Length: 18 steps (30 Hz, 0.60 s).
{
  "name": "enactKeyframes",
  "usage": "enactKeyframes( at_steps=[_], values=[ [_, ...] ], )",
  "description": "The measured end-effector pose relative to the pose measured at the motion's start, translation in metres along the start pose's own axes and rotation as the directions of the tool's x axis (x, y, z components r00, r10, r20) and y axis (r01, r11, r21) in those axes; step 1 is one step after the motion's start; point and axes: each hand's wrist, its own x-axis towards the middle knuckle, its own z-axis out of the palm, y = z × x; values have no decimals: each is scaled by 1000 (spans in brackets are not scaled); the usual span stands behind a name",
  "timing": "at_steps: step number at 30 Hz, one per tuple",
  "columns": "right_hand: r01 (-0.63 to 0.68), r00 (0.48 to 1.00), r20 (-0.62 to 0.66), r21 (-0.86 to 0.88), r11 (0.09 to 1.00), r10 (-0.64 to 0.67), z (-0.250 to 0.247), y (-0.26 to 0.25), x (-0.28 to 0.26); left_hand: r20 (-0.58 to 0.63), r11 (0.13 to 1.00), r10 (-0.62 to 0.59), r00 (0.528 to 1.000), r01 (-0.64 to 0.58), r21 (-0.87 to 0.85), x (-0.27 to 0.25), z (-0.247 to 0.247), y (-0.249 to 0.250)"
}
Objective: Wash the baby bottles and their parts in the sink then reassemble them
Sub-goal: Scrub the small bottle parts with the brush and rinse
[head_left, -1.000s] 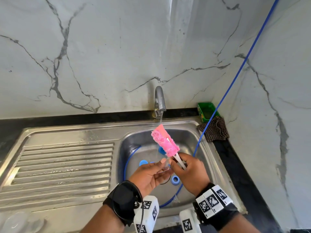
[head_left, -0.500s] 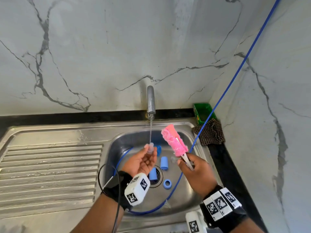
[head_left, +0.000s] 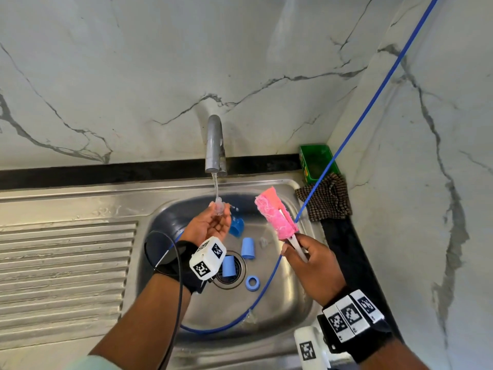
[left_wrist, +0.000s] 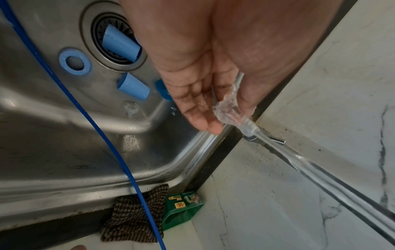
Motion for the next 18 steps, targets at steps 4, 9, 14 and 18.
enactKeyframes(
  at_steps=[4, 9, 14, 18],
  values=[
    [-12, 1000, 19, 11, 1000, 12, 0, 2, 5, -13, 1000, 7, 1000, -7, 0, 0, 0, -1],
    [-28, 999, 40, 54, 998, 26, 3, -6, 1, 11, 1000, 26, 1000, -27, 14, -17, 0, 1],
    [111, 994, 20, 19, 994, -111, 6, -20, -16, 28, 999, 8, 1000, -7, -34, -50, -2, -3],
    [215, 977, -10, -36, 976, -215, 11, -44, -28, 18, 996, 19, 1000, -18, -85, -83, 2, -10]
  ],
)
